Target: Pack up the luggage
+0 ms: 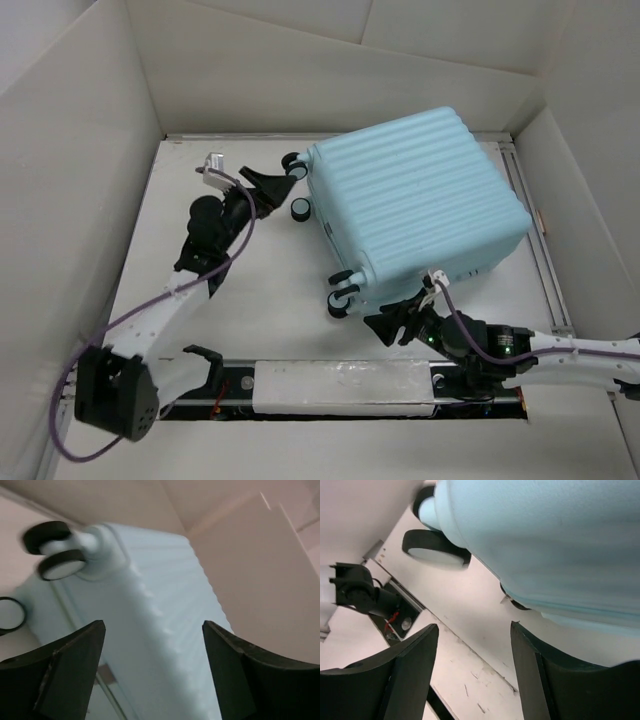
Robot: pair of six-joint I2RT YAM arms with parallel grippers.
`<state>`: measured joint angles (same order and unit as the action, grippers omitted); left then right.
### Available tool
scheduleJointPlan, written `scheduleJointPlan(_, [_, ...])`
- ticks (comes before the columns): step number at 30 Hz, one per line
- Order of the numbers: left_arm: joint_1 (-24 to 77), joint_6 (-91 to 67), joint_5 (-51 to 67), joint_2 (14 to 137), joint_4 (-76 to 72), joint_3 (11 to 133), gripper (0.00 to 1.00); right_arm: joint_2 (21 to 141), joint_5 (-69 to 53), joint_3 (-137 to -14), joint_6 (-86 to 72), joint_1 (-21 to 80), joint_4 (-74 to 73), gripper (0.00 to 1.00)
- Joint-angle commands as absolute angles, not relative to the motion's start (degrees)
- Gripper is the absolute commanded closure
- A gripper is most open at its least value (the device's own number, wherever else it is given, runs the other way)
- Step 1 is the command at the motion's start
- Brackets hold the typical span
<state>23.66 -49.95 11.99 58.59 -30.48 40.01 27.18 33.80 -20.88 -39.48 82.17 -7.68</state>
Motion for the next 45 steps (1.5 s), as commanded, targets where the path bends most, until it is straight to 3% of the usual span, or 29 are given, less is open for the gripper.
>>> scheduleJointPlan(1, [13.91,-57.72,24.5,66.42,-37.5,38.68,0.28,27.5,32.26,-23.2,-39.73,82.53,-11.86,0.35])
scheduleJointPlan(3, [11.25,-60.28,26.71,71.09,-43.39,38.67,0.26,27.51,32.26,-23.2,-40.25,82.53,-11.87,0.35])
scheduleJointPlan(8, [11.25,-58.19,27.33,78.39,-42.37,48.05,0.1,28.65,29.89,-20.49,-39.64,82.53,-9.33,0.35])
scheduleJointPlan(12, [11.25,-56.78,27.86,85.93,-39.73,54.47,0.07,29.79,29.88,-19.95,-39.11,82.53,-7.12,0.35])
scheduleJointPlan(13, [10.73,-56.78,27.86,87.26,-39.73,55.62,0.02,29.79,29.88,-19.95,-39.11,82.53,-7.12,0.35])
scheduleJointPlan(27, [10.72,-62.05,29.88,102.48,-41.92,67.76,0.07,25.41,29.27,-18.81,-39.11,82.53,-7.12,0.33])
scheduleJointPlan(31, [11.95,-62.05,31.28,103.97,-44.46,70.48,0.2,24.87,31.63,-18.81,-39.11,82.53,-8.87,0.31])
scheduleJointPlan(33, [12.48,-63.62,31.9,105.46,-46.13,71.01,0.33,24.35,34.88,-19.51,-39.81,82.53,-10.97,0.29])
scheduleJointPlan(34, [12.48,-64.42,31.9,105.47,-47.19,71.02,0.53,23.65,36.37,-20.29,-39.81,82.53,-11.94,0.29])
scheduleJointPlan(38, [12.48,-69.07,33.57,106.61,-55.25,67.68,1.0,23.12,45.93,-22.93,-41.3,82.53,-17.38,0.26])
scheduleJointPlan(45, [9.5,-68.92,32.52,99.86,-59.95,55.65,1.0,23.12,53.35,-28.47,-49.48,80.78,-32.96,0.26])
